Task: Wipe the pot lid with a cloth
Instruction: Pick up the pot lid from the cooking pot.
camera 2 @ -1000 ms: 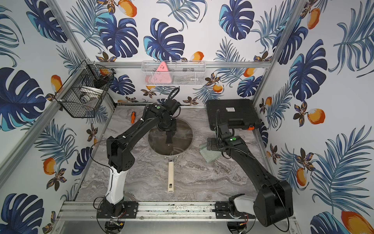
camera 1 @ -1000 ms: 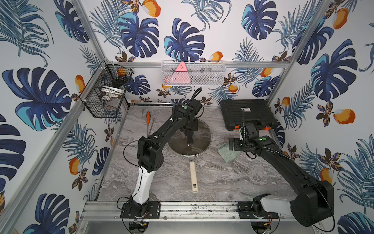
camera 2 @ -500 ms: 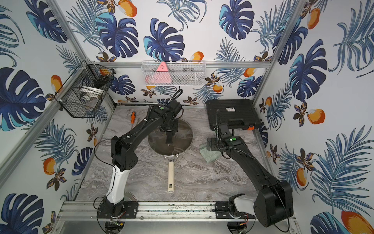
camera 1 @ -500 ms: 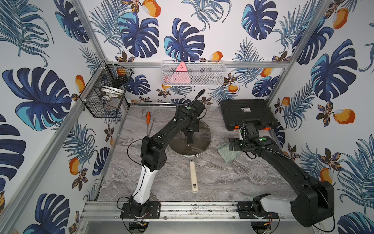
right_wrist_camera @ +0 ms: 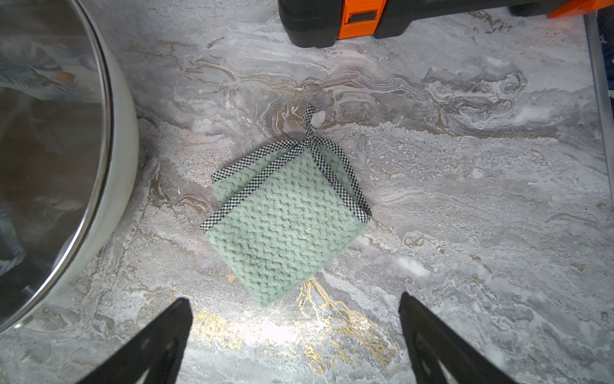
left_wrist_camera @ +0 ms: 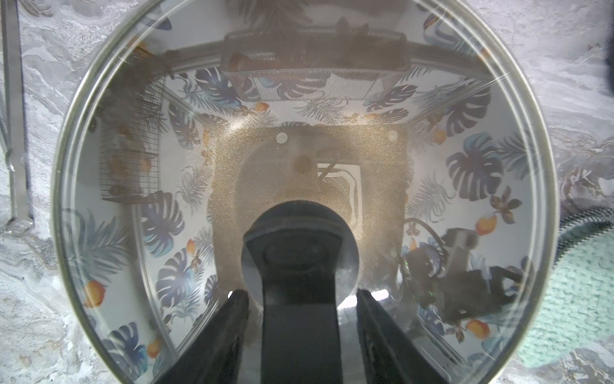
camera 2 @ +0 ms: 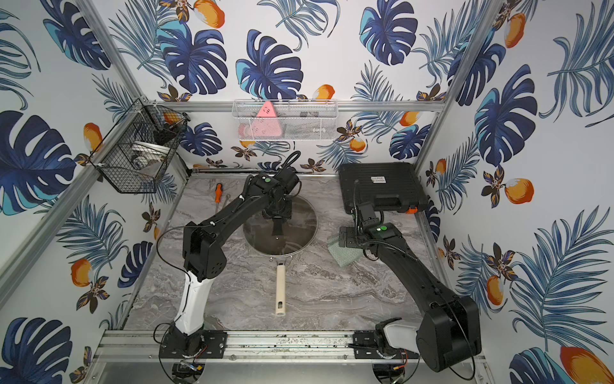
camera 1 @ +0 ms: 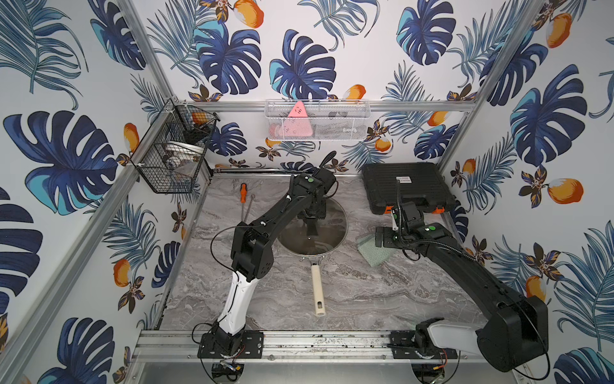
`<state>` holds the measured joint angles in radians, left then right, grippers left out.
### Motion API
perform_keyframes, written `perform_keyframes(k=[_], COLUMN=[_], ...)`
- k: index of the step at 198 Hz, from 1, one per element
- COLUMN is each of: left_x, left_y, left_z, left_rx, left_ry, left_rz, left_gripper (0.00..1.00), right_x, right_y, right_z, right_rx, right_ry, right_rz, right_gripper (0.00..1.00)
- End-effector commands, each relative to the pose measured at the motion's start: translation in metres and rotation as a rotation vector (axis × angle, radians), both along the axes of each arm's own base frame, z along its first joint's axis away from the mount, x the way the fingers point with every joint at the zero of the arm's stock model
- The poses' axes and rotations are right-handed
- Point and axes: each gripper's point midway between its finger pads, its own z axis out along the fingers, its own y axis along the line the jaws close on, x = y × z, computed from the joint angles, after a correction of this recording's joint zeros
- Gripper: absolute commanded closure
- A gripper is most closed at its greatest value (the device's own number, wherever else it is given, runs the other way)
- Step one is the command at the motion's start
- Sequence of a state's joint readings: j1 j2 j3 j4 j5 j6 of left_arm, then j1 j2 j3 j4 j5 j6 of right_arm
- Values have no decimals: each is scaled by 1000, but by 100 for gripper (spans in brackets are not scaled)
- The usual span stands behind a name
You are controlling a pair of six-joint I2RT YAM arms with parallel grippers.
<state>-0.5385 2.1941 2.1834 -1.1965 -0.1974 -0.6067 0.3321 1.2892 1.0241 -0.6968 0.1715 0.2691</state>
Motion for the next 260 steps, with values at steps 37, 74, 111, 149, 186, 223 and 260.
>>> perform_keyframes(k=[37,74,111,149,186,223,260], left_x=[3,4,5,4,5,6,9], left_y=[1,-3,-3,1,3,4,2], left_z=[3,-8,-11,-12,-12,-10,-9], left_rx=[-28,-35,-25,-13,-3,-7,-17], left_ry=[-18,4,11,9,2,-19,-26], left_rz=[19,9,8,13,18,28,24], left_gripper=[45,47,49,51,54,57,58], right_x=[1,1,1,1,1,0,1], right_y=[0,-1,0,1,1,2,2], right_z=[0,-1,-2,-3,-3,-5,-5], right_rx=[-8,-14,-17,-13,-17,-18,-20], right_ry=[-8,-7,-2,-4,-6,2,-1], right_rz=[-1,-3,-3,-1,1,5,5], right_gripper=[0,0,0,0,0,0,0])
